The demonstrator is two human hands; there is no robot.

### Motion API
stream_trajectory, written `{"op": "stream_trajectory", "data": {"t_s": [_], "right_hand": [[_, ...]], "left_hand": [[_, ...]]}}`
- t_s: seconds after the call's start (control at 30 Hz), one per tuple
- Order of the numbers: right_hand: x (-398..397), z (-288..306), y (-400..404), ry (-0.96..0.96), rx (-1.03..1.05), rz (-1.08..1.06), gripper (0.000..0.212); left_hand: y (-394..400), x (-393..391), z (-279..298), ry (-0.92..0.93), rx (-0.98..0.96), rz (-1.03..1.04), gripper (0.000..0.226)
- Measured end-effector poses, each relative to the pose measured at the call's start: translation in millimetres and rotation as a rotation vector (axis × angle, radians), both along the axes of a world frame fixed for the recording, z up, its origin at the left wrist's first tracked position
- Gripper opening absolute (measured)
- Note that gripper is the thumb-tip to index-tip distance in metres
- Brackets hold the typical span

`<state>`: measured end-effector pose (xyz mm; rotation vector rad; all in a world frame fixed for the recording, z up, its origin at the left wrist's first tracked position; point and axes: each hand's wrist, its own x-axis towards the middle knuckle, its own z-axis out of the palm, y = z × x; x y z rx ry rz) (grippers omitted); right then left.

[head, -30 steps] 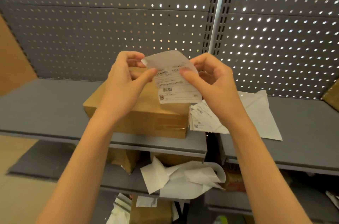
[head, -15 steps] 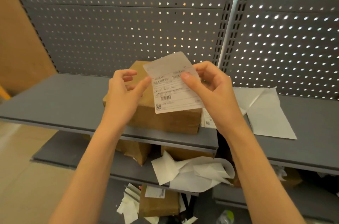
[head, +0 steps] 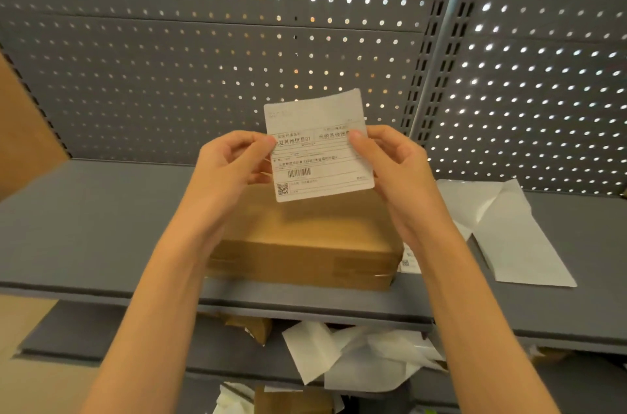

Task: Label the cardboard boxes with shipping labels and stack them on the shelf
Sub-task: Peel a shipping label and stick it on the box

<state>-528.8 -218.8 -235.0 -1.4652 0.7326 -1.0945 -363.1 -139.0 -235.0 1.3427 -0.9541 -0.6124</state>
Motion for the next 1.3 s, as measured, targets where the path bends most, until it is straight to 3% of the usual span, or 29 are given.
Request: {"op": "stream_trajectory", "data": {"t_s": [0.17, 0.3, 0.57, 0.93, 1.3], "right_hand": [[13.9, -11.6, -10.1, 0.197, -0.116, -0.199, 0.011], [17.9, -15.8, -15.4, 0.354, -0.147, -0.304, 0.048], [26.3, -25.2, -22.0, 0.463, -0.307, -0.351, 0.011], [32.9, -29.1, -34.9, 0.653, -0.266, -0.293, 0.016], [44.4, -32.6, -42.9, 0.718, -0.287, -0.244, 0.020]], "left_hand": [[-12.3, 11.9, -4.5, -0.042, 0.066, 0.014, 0.012], [-22.0, 17.7, -10.5, -0.080, 0.110, 0.061, 0.011], [-32.1, 25.1, -20.8, -0.182, 0.213, 0.111, 0.010], [-43.2, 32.4, -26.1, -0.393, 0.416, 0.158, 0.008], [-46.2, 43.2, -19.0, -0.486, 0.488, 0.171, 0.011]]}}
